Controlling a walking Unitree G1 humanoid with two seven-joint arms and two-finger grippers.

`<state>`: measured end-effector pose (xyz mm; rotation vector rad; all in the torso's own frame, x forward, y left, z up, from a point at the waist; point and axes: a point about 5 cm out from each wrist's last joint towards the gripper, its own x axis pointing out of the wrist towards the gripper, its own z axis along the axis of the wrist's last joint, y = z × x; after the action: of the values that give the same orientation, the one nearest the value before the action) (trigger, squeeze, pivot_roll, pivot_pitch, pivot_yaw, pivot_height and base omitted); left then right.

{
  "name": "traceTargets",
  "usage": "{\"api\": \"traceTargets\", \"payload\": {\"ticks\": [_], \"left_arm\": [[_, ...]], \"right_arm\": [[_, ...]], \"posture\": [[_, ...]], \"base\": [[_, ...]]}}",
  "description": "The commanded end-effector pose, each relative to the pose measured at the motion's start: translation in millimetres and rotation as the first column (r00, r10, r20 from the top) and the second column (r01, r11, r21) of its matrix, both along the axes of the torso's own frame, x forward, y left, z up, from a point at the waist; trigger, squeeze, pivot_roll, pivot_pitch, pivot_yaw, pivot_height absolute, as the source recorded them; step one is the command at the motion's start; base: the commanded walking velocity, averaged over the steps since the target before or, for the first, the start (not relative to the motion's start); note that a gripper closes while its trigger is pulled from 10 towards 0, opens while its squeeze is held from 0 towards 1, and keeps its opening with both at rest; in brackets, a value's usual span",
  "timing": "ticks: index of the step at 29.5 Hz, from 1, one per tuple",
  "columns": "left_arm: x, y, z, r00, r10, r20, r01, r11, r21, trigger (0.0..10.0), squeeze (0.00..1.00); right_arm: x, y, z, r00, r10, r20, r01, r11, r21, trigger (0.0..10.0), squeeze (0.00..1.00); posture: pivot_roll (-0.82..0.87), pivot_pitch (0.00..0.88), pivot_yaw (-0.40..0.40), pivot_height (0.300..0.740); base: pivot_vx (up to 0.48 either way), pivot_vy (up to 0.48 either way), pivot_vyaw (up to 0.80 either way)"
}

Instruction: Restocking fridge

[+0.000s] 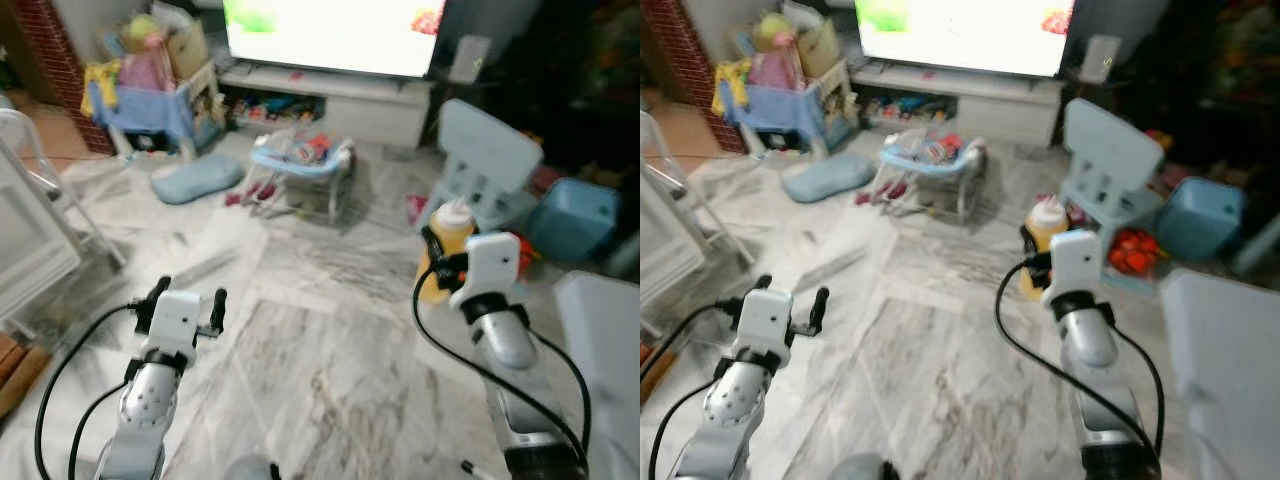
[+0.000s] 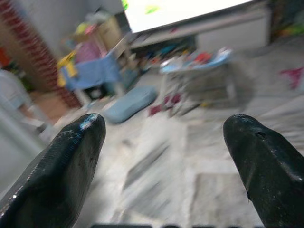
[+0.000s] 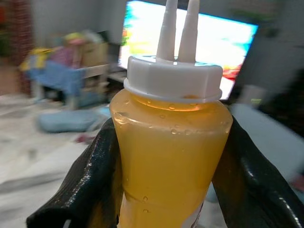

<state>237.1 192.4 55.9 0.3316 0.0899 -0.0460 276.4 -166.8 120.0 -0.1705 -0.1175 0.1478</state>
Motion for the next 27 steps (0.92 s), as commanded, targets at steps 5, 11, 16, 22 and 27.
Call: {"api": "traceTargets", "payload": {"ticks": [5, 11, 16, 22, 27], "left_arm": [[2.5, 10.0, 1, 0.996, 0.094, 0.005, -0.094, 0.993, 0.07, 10.0, 0.0], [4.1, 22.0, 2, 0.982, 0.185, 0.039, -0.189, 0.974, 0.129, 10.0, 0.0], [6.7, 25.5, 3, 0.977, 0.206, 0.049, -0.211, 0.968, 0.136, 10.0, 0.0], [9.4, 25.7, 3, 0.972, 0.226, 0.057, -0.232, 0.962, 0.146, 10.0, 0.0], [9.2, 25.7, 5, 0.974, 0.215, 0.067, -0.222, 0.965, 0.141, 10.0, 0.0]], "right_arm": [[4.9, 1.7, 11, 0.999, 0.015, 0.041, -0.015, 1.0, -0.003, 10.0, 0.0], [5.9, 2.2, 12, 0.999, 0.026, 0.044, -0.026, 1.0, -0.01, 10.0, 0.0], [6.2, 3.2, 12, 0.999, 0.032, 0.042, -0.032, 0.999, -0.013, 10.0, 0.0], [11.1, 5.4, 14, 0.999, 0.031, 0.04, -0.031, 0.999, 0.013, 10.0, 0.0], [12.5, 6.2, 14, 0.998, 0.037, 0.041, -0.037, 0.999, 0.012, 10.0, 0.0]], "posture": [[0.04, 0.0, 0.018, 0.74], [0.04, 0.0, 0.016, 0.74], [0.04, 0.0, 0.014, 0.74], [0.04, 0.0, 0.009, 0.74], [0.05, 0.0, 0.008, 0.74]], "base": [[0.0, 0.0, 0.78], [0.0, 0.0, 0.77], [0.0, 0.0, 0.75], [0.0, 0.0, 0.75], [0.0, 0.0, 0.75]]}}
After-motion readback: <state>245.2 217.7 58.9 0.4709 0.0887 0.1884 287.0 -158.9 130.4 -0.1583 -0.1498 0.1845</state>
